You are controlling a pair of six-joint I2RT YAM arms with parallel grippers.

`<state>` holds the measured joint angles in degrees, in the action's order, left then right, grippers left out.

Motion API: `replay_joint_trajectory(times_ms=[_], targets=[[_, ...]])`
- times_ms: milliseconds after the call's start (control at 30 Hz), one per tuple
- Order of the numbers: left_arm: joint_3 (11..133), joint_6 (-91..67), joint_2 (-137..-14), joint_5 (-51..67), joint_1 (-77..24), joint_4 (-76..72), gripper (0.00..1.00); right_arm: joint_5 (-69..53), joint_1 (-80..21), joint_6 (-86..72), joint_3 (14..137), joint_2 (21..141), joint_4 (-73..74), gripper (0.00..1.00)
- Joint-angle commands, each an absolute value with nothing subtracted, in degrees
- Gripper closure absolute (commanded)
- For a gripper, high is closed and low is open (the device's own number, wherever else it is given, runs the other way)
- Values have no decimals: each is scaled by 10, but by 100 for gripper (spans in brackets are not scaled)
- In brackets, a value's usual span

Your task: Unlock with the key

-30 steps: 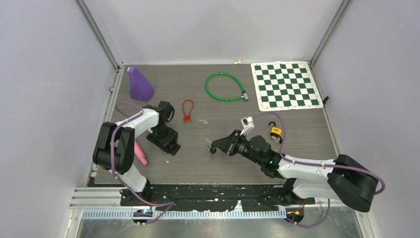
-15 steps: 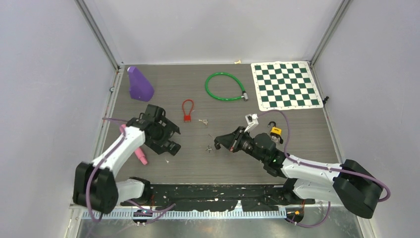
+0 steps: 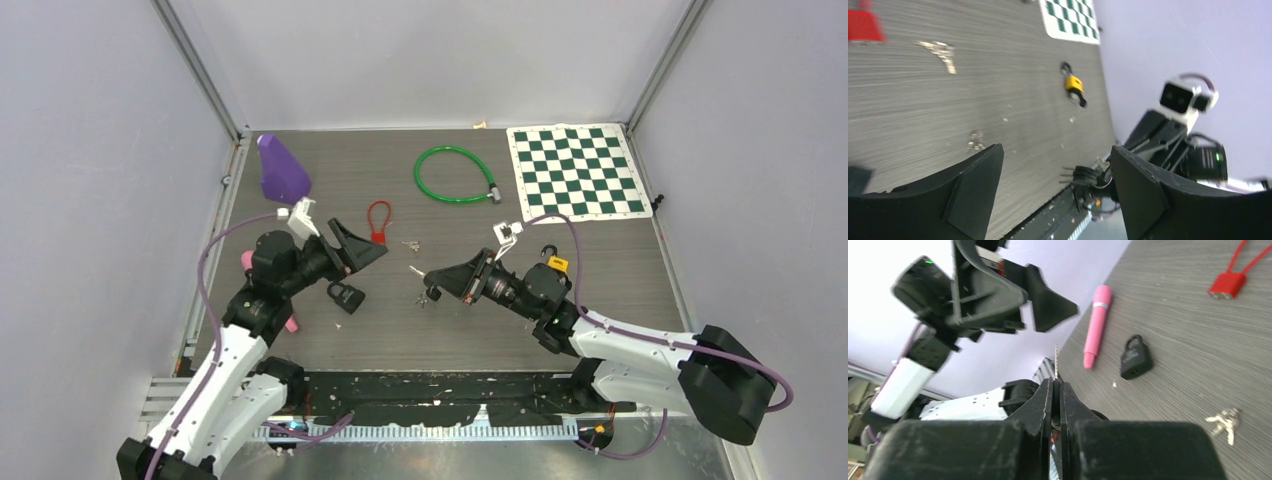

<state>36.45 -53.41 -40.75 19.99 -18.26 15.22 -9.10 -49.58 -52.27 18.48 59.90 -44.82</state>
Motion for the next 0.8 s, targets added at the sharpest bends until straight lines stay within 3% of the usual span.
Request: replay_joint_trajectory(times_ms=[0,267,633,767], targets=[[322,-554,-419,372,-210,-110,19,-130,-494,-560,222,614,-556,95],[301,-573,-424,383,-271,-250,27,-139,-497,-598,223,635,-627,95],[285,-590,-448,361,-287,-286,41,-128,-502,-604,223,636,-640,95],[288,-598,-463,356,-295,-305,55,-132,-505,-603,227,642,-644,94]])
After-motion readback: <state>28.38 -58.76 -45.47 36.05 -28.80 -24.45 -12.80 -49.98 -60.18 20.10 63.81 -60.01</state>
